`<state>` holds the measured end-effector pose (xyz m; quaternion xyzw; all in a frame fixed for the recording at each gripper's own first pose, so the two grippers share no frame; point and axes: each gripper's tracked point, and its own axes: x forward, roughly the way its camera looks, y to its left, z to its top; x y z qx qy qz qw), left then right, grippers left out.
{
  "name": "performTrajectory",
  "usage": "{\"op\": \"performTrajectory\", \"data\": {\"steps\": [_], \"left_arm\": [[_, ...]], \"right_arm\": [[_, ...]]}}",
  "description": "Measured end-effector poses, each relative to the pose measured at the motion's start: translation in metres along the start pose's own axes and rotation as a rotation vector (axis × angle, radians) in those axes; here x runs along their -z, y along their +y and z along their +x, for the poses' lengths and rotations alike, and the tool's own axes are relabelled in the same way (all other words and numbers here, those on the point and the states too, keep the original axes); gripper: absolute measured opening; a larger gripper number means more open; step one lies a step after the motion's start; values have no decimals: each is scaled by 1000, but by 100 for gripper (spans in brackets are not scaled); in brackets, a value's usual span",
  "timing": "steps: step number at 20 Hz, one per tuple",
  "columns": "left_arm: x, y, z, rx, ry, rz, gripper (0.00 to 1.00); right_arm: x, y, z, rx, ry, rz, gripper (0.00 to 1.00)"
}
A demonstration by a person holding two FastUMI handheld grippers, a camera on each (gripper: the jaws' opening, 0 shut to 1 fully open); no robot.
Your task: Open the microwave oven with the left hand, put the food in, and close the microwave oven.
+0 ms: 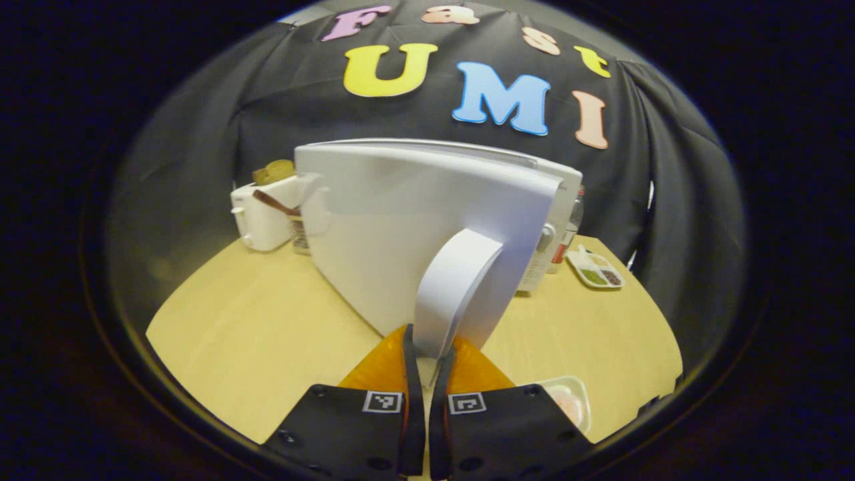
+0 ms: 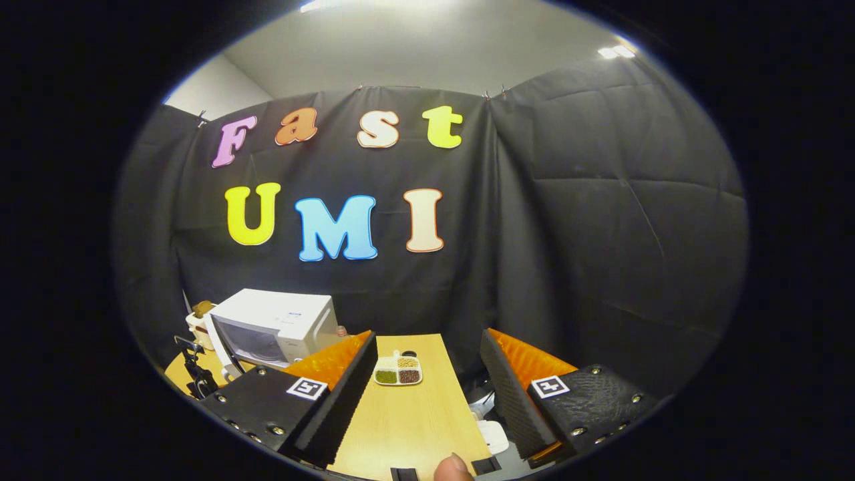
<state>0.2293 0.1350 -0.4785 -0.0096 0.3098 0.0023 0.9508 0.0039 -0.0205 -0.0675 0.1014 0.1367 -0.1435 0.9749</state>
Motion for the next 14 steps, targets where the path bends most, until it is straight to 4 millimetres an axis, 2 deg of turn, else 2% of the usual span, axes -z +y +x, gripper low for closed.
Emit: {"op": "performTrajectory", "data": {"steps": [2, 3, 5, 8, 10, 12, 14], "left_arm": [[11, 46, -20, -100, 8, -28, 8], [14, 66, -28, -129, 15, -39, 11], [21, 98, -38, -120, 42, -47, 8], [23, 130, -45, -60, 51, -27, 10], [23, 148, -49, -35, 49, -20, 11], [26, 155, -51, 8, 46, -41, 12], [27, 165, -52, 47, 35, -69, 18]], "right_arm": [[10, 4, -16, -45, 2, 14, 95], [17, 7, -22, -66, 1, 11, 95], [37, 17, -31, -106, 16, 0, 95], [55, 40, -46, -161, 45, 33, 96], [71, 56, -49, -179, 86, 42, 96], [81, 72, -48, -179, 111, 44, 96], [92, 96, -42, -188, 142, 36, 96]]}}
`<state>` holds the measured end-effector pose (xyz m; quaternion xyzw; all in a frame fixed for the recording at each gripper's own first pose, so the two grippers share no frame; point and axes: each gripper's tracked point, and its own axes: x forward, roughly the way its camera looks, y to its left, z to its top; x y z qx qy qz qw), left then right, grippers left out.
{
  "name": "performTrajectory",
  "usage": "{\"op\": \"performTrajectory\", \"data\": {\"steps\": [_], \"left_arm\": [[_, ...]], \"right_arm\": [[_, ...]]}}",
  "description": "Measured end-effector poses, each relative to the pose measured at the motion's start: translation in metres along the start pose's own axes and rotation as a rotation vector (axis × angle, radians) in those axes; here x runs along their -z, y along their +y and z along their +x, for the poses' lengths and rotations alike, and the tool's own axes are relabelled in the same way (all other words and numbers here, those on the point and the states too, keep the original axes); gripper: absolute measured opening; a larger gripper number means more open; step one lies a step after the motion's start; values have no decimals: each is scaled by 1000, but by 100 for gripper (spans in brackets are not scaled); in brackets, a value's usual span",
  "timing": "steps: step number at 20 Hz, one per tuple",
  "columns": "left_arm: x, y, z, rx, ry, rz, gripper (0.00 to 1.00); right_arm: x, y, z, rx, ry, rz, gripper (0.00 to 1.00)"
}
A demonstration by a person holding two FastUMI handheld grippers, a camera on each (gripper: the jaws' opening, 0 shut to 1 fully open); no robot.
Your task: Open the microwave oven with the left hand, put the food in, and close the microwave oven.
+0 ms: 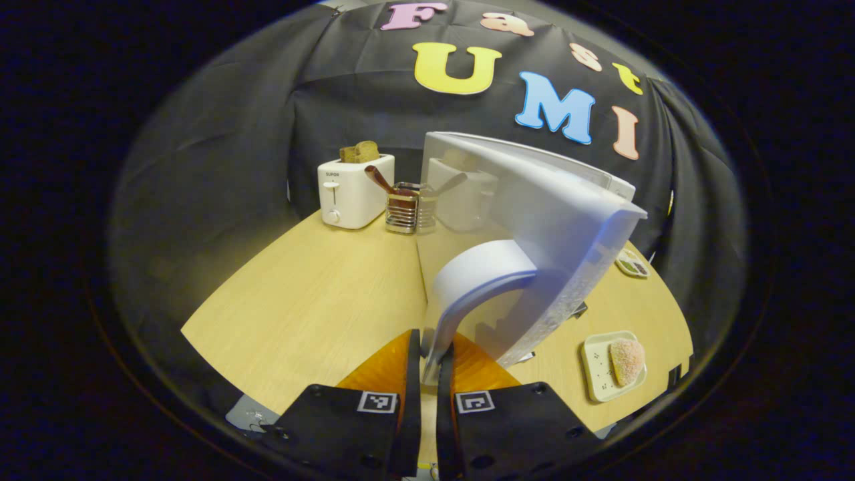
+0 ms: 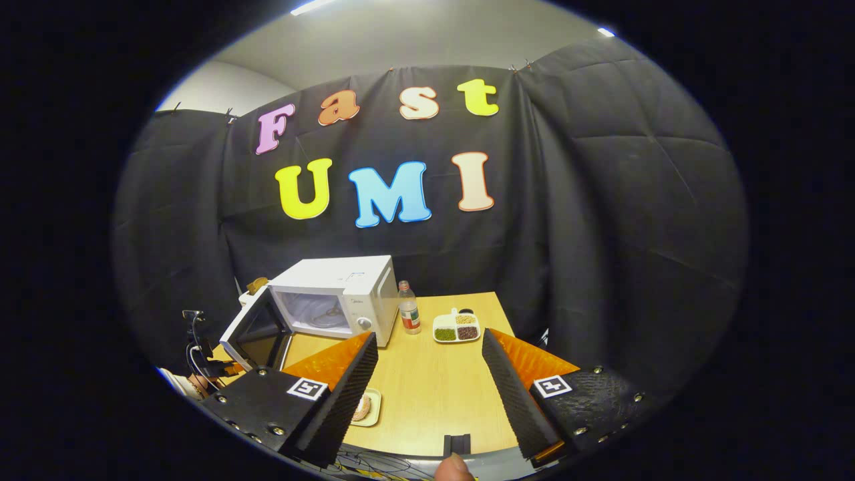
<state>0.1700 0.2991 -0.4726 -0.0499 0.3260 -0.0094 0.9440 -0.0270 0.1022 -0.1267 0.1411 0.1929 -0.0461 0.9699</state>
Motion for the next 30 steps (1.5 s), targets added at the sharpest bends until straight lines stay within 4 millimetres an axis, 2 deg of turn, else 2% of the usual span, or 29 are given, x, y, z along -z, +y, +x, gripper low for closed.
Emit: {"op": "performTrajectory", "data": {"steps": [2, 3, 4, 5, 6, 10, 11, 12, 14, 17, 18, 19, 20, 21, 22, 24, 26, 27, 28, 29, 30], "left_arm": [[3, 13, -5, 23, 41, -29, 24], [5, 20, -4, 17, 68, -24, 23], [3, 28, -14, 19, 64, -23, 33], [2, 31, -9, 33, 51, -17, 43], [0, 35, -12, 32, 33, -1, 54], [1, 52, -12, 27, 17, -18, 73], [2, 53, -16, 22, 17, -44, 82], [5, 55, -25, 19, 11, -71, 86], [10, 61, -49, -9, -23, -100, 89], [19, 51, -97, 24, -68, -126, 89], [17, 49, -114, 30, -84, -129, 78], [15, 48, -131, 29, -105, -128, 84], [12, 48, -147, 26, -125, -129, 78], [9, 47, -158, 23, -140, -130, 78], [7, 49, -169, 11, -157, -131, 83], [3, 54, -184, -22, -165, -145, 83], [-9, 54, -202, -50, -193, -180, 84], [-16, 54, -209, -66, -208, -204, 78], [-21, 53, -215, -80, -215, -230, 89], [-25, 50, -219, -92, -223, -255, 77], [-29, 46, -221, -101, -225, -279, 77]], "right_arm": [[10, 25, 11, -4, 46, -2, 96], [10, 44, 16, -20, 50, 5, 96], [13, 56, 20, -19, 58, 2, 96], [16, 67, 24, -11, 63, -8, 96], [17, 78, 26, -5, 56, -21, 96], [26, 118, 31, -17, 74, -34, 96], [28, 124, 33, -21, 84, -34, 96], [31, 132, 36, -32, 99, -36, 96], [41, 144, 47, -49, 137, -64, 96], [64, 160, 66, -90, 187, -107, 96], [77, 162, 74, -95, 212, -128, 96], [91, 164, 82, -104, 235, -146, 96], [104, 165, 88, -114, 264, -153, 96], [117, 167, 94, -124, 292, -149, 96], [127, 171, 98, -136, 314, -138, 96], [149, 174, 108, -159, 361, -133, 96], [172, 177, 123, -184, 408, -129, 96], [185, 176, 130, -190, 443, -125, 96], [198, 173, 136, -189, 475, -117, 96], [208, 172, 143, -193, 491, -102, 96], [220, 171, 150, -195, 517, -92, 96]]}}
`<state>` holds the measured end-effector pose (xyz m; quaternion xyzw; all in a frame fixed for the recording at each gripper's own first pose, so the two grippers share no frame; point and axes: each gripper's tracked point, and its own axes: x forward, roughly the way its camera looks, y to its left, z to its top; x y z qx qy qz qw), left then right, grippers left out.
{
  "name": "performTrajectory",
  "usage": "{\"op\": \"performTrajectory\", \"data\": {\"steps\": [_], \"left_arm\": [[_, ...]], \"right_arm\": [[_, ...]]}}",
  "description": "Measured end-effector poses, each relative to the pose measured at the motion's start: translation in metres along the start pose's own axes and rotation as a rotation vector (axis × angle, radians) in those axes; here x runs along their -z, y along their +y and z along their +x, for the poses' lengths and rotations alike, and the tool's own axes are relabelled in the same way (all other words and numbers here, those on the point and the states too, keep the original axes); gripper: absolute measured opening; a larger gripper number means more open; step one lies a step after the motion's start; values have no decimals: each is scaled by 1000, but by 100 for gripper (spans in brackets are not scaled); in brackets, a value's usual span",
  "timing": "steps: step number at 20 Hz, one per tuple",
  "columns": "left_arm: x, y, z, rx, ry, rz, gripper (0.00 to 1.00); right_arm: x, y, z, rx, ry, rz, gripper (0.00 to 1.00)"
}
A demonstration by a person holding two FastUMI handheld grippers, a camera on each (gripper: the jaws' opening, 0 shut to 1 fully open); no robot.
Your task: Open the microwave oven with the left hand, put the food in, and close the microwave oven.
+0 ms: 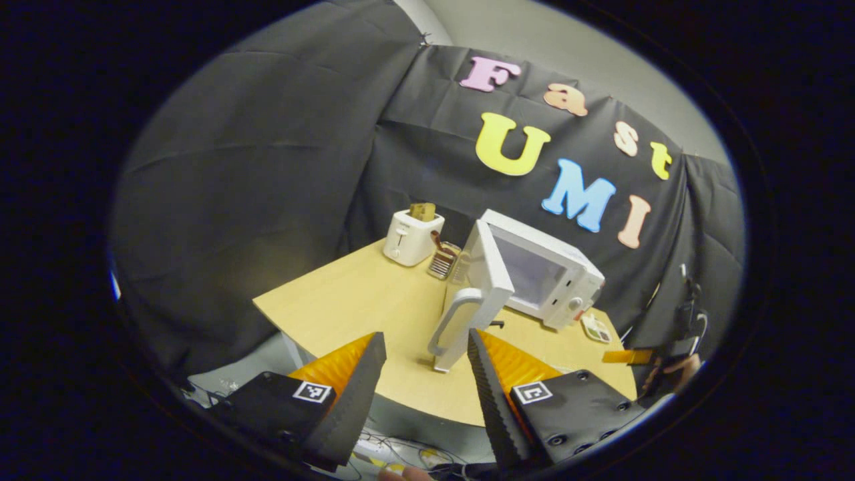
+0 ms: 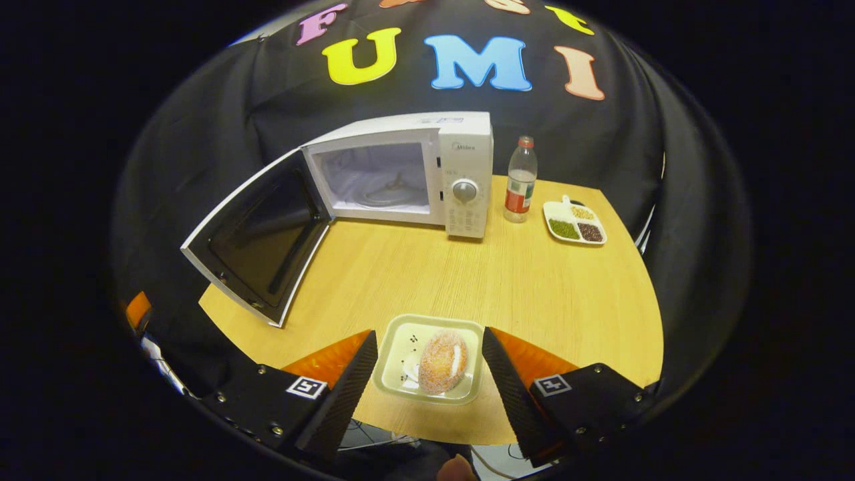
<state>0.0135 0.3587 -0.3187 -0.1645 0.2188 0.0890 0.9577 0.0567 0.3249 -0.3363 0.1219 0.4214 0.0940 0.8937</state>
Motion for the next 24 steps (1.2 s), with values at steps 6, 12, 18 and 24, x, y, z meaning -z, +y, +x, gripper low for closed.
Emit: {"op": "performTrajectory", "data": {"steps": [6, 12, 18, 24], "left_arm": [[-4, -17, -3, -143, 23, -9, 87], [3, -48, -13, -197, 67, 38, 87], [19, -58, -39, -266, 73, -13, 87], [1, -54, -71, -266, -7, -35, 82]], "right_arm": [[50, -14, 61, -28, 151, 13, 97], [78, -13, 97, -59, 236, -31, 97], [83, -17, 109, -29, 234, -174, 85], [72, -5, 104, -48, 249, -129, 68]]}}
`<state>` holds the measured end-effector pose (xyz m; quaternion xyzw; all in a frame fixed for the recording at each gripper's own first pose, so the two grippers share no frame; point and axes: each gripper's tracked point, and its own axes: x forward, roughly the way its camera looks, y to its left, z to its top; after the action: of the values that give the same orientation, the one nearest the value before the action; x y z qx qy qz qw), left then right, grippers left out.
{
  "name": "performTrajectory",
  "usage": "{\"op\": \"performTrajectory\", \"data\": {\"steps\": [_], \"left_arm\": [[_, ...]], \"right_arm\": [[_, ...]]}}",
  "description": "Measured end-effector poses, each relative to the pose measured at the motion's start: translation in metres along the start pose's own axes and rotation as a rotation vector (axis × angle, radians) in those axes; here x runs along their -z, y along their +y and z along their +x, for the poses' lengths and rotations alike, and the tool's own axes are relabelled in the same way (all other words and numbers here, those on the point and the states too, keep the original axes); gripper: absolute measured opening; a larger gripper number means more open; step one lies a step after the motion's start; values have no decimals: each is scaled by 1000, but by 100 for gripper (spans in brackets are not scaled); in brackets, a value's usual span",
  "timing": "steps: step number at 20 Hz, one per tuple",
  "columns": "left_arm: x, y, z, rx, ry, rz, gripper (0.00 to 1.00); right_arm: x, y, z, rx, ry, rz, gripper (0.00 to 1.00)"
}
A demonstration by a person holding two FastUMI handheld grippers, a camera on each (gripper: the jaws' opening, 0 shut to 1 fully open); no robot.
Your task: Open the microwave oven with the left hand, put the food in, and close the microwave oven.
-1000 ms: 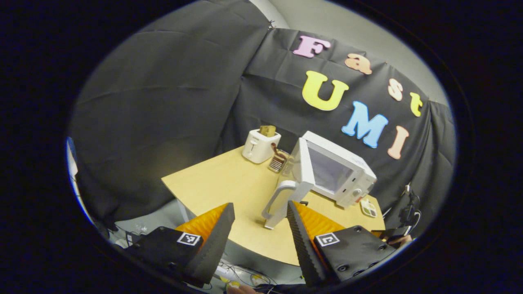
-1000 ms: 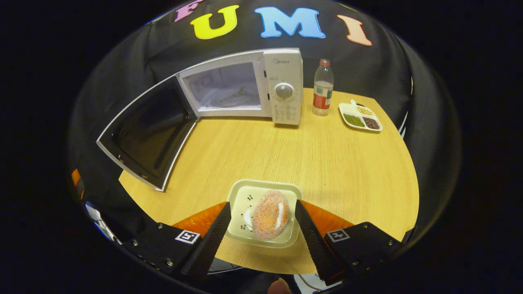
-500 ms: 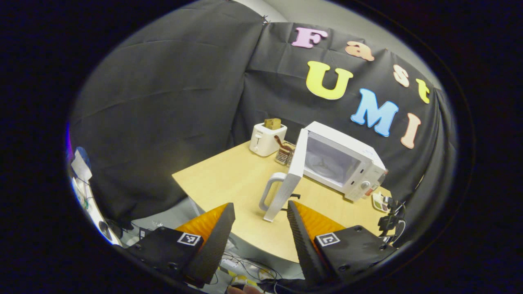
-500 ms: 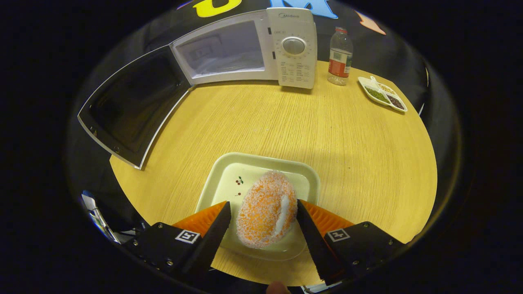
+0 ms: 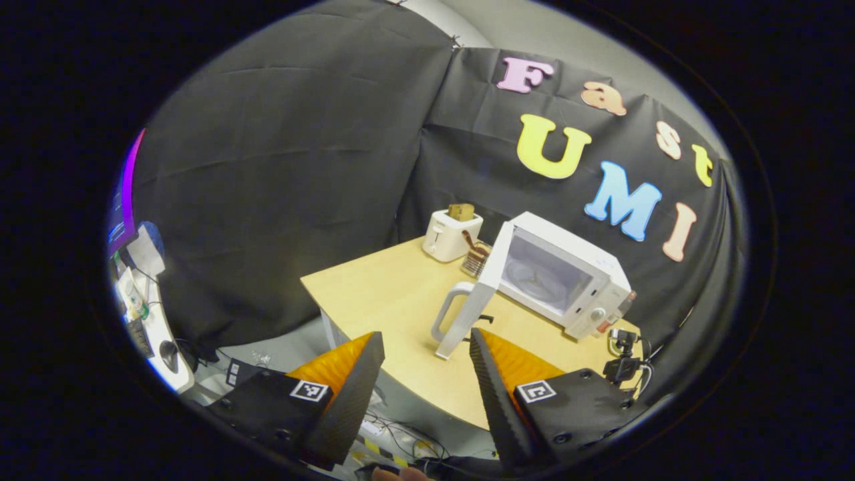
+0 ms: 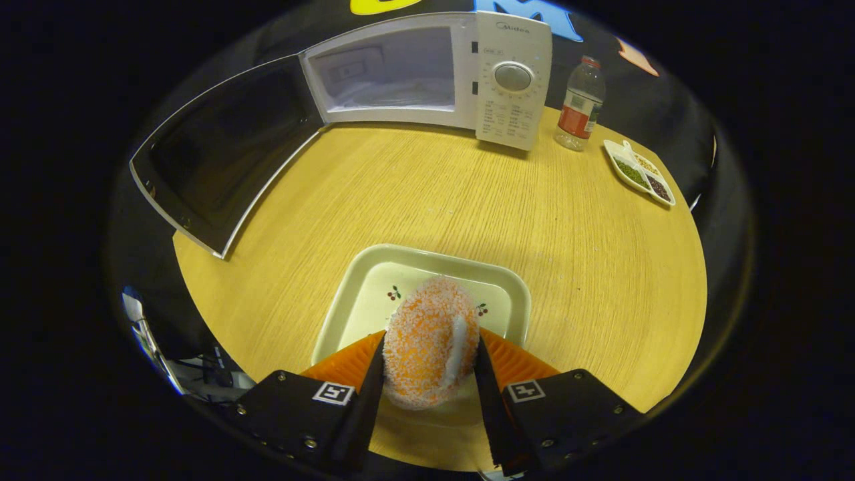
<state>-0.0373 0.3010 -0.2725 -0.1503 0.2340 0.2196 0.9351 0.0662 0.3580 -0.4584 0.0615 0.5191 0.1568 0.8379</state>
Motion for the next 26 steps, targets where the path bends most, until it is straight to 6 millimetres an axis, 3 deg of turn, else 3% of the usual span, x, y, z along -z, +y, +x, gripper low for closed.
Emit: {"op": "performTrajectory", "data": {"steps": [2, 3, 4, 5, 6, 10, 13, 18, 24, 26], "left_arm": [[-9, 14, -13, 5, -22, -7, 82], [-17, 21, -21, 12, -45, -13, 92], [-23, 27, -28, 21, -66, -17, 87], [-27, 34, -33, 31, -81, -19, 92], [-28, 40, -36, 42, -92, -17, 82], [-35, 54, -42, 103, -117, -1, 87], [-51, 60, -41, 116, -135, -8, 87], [-71, 67, -36, 73, -157, -21, 87], [-66, 61, -20, -21, -104, -30, 87], [-60, 57, -15, -51, -74, -34, 87]], "right_arm": [[-14, 3, -12, 13, -31, 10, 68], [-20, 7, -18, 10, -43, 27, 68], [-29, 13, -24, 2, -64, 48, 68], [-39, 20, -32, -7, -86, 66, 68], [-48, 27, -39, -20, -107, 81, 68], [-93, 54, -65, -66, -203, 179, 68], [-130, 75, -68, -104, -248, 249, 68], [-186, 101, -42, -165, -277, 328, 68], [-253, 125, 7, -234, -320, 444, 68], [-270, 123, 26, -227, -332, 496, 68]]}}
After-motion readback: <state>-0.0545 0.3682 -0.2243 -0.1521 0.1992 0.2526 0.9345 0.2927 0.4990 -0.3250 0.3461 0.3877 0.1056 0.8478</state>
